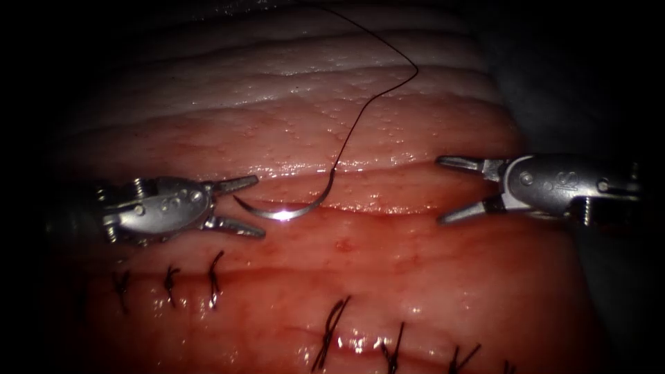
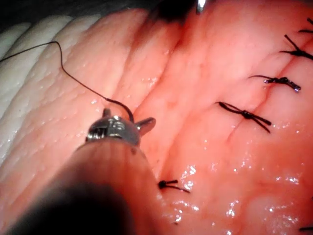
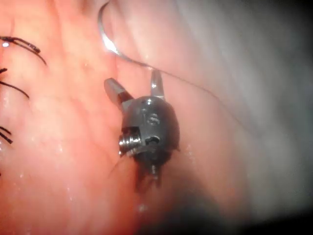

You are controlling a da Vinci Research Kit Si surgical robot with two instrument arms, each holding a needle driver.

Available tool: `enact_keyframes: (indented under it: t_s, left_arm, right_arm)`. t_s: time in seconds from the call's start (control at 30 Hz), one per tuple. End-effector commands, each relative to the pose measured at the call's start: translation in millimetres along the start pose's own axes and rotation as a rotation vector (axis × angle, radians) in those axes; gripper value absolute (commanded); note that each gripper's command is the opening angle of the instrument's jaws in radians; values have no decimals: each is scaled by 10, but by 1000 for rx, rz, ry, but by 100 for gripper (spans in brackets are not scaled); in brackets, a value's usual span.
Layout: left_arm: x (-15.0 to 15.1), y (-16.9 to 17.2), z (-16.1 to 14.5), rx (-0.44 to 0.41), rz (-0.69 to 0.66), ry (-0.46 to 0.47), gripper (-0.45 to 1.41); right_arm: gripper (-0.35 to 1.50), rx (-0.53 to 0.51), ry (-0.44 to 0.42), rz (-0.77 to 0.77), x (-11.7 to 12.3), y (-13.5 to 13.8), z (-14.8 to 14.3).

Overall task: Wound Closure
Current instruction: Pick up needle with left end-effector

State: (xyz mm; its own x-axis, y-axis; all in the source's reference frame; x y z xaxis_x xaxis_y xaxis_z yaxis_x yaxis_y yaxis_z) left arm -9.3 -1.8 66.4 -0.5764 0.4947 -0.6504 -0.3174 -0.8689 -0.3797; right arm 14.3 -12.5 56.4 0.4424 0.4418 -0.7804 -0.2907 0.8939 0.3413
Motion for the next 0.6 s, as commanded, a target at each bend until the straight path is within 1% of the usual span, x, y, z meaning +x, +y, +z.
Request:
enact_keyframes:
  t_s: [0.03, 0.07, 0.1, 0.13, 0.17, 0.23, 0.37, 0.5, 0.57, 0.6]
  left_arm:
    - [0, -2, 10, 11, 5, -20, 41]
    - [-1, -4, 16, 27, 14, -72, 41]
    - [-1, -4, 16, 27, 14, -72, 41]
    - [-1, -5, 18, 31, 19, -96, 41]
    - [-2, -7, 23, 27, 34, -156, 41]
    - [-2, -7, 25, 21, 41, -178, 41]
    - [-11, -7, 40, -14, 79, -276, 43]
    - [-22, -9, 55, -41, 97, -327, 43]
    - [-30, -10, 65, -83, 92, -330, 43]
    - [-31, -10, 67, -90, 93, -329, 41]
  right_arm:
    - [90, 3, 2, -1, 1, -1, 8]
    - [90, 2, 1, -1, 1, -1, 8]
    - [90, 2, 1, -1, 1, -1, 8]
    - [90, 2, 1, -1, 1, -1, 8]
    - [92, 2, 1, -1, 0, 0, 8]
    - [92, 2, 1, -1, 0, 0, 8]
    - [92, 3, 2, -2, 0, -1, 8]
    - [92, 5, -1, -2, 0, -1, 8]
    - [92, 7, -3, -2, 1, -2, 7]
    - [92, 7, -3, -2, 1, -2, 7]
